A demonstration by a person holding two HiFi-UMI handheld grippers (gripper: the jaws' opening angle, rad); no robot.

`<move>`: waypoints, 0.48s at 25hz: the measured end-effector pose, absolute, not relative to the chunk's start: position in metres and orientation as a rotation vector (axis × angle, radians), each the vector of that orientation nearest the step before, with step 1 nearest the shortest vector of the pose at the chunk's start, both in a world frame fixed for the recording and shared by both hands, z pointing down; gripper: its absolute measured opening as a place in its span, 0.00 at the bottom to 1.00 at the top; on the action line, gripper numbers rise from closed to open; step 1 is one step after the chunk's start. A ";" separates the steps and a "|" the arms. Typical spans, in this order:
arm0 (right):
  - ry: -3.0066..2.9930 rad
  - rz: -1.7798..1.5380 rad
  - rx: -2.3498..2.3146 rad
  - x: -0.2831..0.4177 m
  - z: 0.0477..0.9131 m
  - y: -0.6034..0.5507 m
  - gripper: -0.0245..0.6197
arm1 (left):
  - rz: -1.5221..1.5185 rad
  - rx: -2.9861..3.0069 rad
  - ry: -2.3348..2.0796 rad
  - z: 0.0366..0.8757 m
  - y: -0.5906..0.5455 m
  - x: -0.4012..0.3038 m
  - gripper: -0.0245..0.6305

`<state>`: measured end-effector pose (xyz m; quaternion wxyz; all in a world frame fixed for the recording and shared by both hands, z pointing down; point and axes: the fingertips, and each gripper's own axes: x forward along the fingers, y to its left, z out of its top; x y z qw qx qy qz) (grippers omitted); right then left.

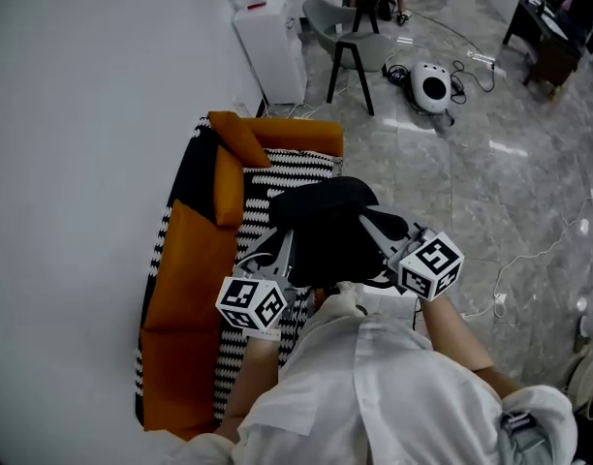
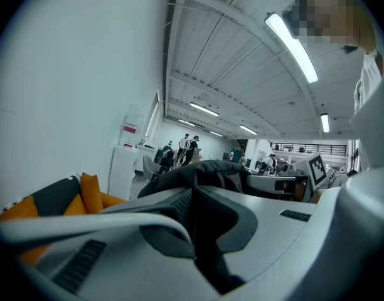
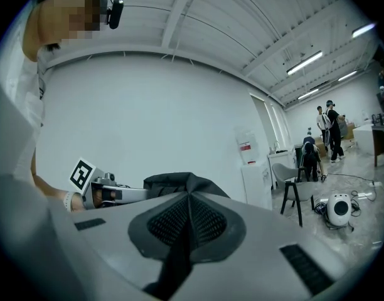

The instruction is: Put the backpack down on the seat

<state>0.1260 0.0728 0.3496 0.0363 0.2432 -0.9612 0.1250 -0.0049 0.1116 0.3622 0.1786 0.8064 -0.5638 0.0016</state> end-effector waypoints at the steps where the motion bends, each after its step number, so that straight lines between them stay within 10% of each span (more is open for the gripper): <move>1: -2.944 0.393 0.751 0.125 0.352 0.066 0.08 | 0.006 2.278 -1.586 0.365 0.104 -0.006 0.09; 12: -2.881 0.501 0.780 0.114 0.372 -0.021 0.08 | 0.028 2.315 -1.445 0.385 0.004 -0.018 0.09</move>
